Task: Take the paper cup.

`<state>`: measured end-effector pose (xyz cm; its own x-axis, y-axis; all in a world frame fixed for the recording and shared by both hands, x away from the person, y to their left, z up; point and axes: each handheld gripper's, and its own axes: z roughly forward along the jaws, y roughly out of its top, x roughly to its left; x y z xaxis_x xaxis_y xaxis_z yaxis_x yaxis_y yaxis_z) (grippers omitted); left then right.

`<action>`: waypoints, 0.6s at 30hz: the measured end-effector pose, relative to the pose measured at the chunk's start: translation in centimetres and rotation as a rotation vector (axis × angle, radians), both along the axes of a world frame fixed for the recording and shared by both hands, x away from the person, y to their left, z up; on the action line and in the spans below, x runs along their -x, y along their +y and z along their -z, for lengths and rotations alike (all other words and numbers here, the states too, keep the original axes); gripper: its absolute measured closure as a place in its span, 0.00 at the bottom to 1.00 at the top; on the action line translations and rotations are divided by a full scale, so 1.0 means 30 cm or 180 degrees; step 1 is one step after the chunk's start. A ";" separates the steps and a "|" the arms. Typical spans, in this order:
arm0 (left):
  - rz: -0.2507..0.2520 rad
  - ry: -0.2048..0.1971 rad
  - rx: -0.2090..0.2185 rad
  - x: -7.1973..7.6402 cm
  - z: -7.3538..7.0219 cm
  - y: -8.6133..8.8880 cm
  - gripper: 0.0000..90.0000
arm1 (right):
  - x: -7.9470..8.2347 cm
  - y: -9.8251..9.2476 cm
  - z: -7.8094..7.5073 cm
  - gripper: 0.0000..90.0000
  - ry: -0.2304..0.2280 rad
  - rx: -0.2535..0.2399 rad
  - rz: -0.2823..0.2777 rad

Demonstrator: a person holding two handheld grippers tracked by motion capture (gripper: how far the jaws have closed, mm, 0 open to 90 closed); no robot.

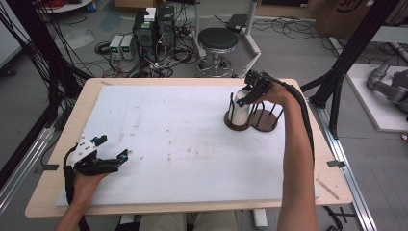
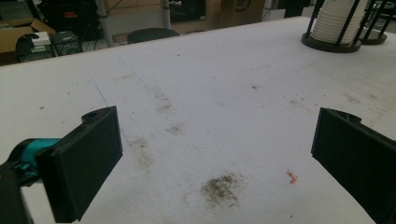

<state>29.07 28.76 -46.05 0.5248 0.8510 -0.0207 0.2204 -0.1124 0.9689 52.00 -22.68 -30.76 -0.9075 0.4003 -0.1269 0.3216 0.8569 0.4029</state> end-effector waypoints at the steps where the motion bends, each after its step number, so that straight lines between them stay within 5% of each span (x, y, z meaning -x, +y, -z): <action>1: 0.0000 0.0000 0.0000 0.000 0.000 0.000 0.02 | 0.000 -0.001 -0.002 0.39 -0.0002 -0.0002 0.0005; 18: -0.0006 -0.0001 0.0006 0.000 0.000 -0.001 0.02 | 0.008 -0.007 -0.060 0.40 -0.0049 -0.0077 0.0066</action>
